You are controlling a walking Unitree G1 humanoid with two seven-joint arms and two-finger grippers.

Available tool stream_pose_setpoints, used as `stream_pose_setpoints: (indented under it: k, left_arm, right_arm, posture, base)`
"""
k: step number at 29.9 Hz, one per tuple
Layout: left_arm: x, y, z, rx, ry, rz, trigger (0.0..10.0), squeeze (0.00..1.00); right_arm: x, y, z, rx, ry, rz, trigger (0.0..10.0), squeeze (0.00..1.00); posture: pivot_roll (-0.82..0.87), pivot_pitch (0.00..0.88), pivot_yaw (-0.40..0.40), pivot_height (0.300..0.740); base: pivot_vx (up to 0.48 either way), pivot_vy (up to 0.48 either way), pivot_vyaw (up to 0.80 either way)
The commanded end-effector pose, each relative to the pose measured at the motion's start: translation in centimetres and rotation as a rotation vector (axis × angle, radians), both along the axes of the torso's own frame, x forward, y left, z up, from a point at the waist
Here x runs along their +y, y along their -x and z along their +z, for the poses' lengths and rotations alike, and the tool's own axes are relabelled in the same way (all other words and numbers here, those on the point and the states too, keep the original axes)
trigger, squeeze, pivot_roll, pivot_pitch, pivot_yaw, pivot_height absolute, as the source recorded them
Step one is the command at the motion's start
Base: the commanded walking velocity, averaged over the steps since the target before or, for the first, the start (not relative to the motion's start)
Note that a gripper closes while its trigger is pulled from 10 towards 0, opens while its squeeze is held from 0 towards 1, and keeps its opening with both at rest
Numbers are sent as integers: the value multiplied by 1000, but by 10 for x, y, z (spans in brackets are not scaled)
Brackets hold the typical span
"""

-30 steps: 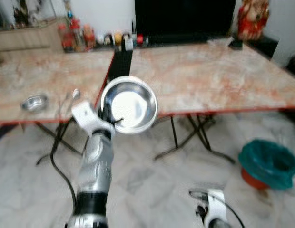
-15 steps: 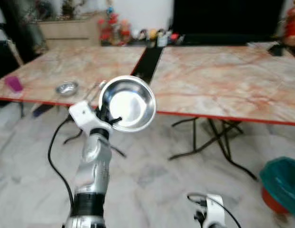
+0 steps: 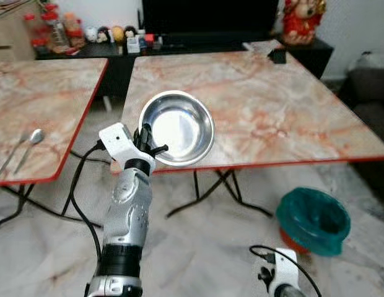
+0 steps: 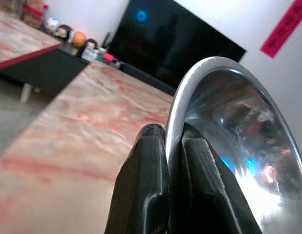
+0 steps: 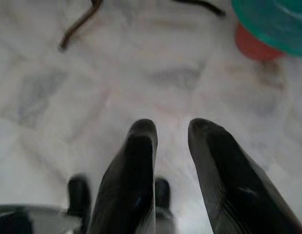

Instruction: Setting the table

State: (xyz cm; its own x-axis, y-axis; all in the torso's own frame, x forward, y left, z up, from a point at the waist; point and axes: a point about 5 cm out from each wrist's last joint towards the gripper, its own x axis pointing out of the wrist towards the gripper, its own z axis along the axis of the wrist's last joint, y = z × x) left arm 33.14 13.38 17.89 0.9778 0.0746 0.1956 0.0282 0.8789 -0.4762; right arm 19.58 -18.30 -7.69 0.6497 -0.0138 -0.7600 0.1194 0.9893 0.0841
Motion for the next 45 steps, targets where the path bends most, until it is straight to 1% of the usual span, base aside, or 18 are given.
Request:
stream_pose_setpoints:
  k: [1, 7, 16, 22, 25, 27, 34, 37, 39, 42, 45]
  left_arm:
    - [8, 1, 3, -11, 8, 33, 10000, 0]
    - [6, 1, 2, -12, 10, 21, 10000, 0]
    - [0, 1, 1, -7, 10, -18, 10000, 0]
    - [-4, 2, -1, -4, 12, -27, 10000, 0]
    - [-5, 1, -4, 18, 7, -31, 10000, 0]
    - [-6, 1, -7, 34, 9, -30, 10000, 0]
    - [-5, 2, -8, 38, 3, -29, 10000, 0]
    - [-3, 1, -8, 36, 4, -20, 10000, 0]
    - [-3, 1, -8, 36, 4, -20, 10000, 0]
    - [-3, 1, -6, 31, 5, -16, 10000, 0]
    - [-1, 1, -6, 30, 8, -12, 10000, 0]
  right_arm:
    - [6, -2, 0, -5, -13, 11, 10000, 0]
    - [6, -2, 0, -7, -13, 16, 10000, 0]
    - [5, 3, -2, 16, -7, 13, 10000, 0]
    - [5, 3, -2, 9, -4, 25, 10000, 0]
    - [5, 4, -2, 11, -4, 29, 10000, 0]
    - [5, 4, -3, 12, -6, 35, 10000, 0]
    - [6, 4, -3, 10, -10, 37, 10000, 0]
    - [5, 3, -2, 1, 7, 44, 10000, 0]
    - [5, 3, -2, 1, 7, 44, 10000, 0]
    - [5, 1, 0, -12, 9, 47, 10000, 0]
    - [5, 1, -1, -7, -4, 29, 10000, 0]
  posture:
    - [57, 25, 4, 740]
    - [51, 23, 7, 740]
    - [45, 12, 15, 740]
    - [46, 5, 10, 740]
    - [49, 2, 7, 740]
    - [48, 0, 6, 740]
    - [49, 3, 6, 740]
    - [49, 8, 6, 740]
    - [49, 8, 6, 740]
    - [49, 16, 6, 740]
    - [50, 18, 6, 740]
  base:
    - [412, 0, 0]
    - [414, 0, 0]
    - [419, 0, 0]
    - [421, 0, 0]
    - [356, 0, 0]
    - [0, 0, 0]
    - [0, 0, 0]
    - [0, -291, 0]
    - [0, -315, 0]
    - [0, -369, 729]
    - [0, -366, 0]
